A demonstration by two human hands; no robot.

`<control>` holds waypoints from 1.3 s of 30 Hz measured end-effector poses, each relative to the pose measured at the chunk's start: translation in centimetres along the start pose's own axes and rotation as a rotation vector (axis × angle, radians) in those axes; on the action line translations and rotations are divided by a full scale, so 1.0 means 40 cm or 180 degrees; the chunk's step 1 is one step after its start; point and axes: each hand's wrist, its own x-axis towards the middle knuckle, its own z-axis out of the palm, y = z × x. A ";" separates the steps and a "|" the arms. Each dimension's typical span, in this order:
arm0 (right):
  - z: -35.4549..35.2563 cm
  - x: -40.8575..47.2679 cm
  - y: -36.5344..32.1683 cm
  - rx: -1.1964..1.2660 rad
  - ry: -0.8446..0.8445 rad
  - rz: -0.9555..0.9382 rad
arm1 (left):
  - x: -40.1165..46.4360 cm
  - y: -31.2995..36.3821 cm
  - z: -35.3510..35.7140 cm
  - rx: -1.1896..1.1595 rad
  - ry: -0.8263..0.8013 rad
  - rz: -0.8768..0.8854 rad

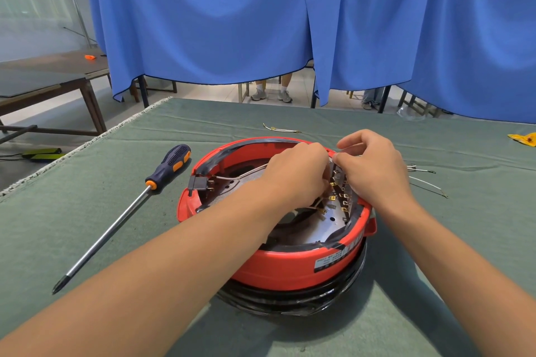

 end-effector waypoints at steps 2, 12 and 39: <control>0.000 0.001 0.001 -0.0002 0.0008 0.0005 | 0.001 0.002 0.002 0.0037 0.0085 0.0008; -0.004 0.001 0.001 -0.0204 0.0222 0.0060 | 0.005 -0.001 0.008 -0.0212 0.0123 -0.0074; -0.012 -0.002 0.001 -0.0414 0.0355 -0.0053 | -0.005 0.019 0.014 -0.0145 0.0274 -0.0048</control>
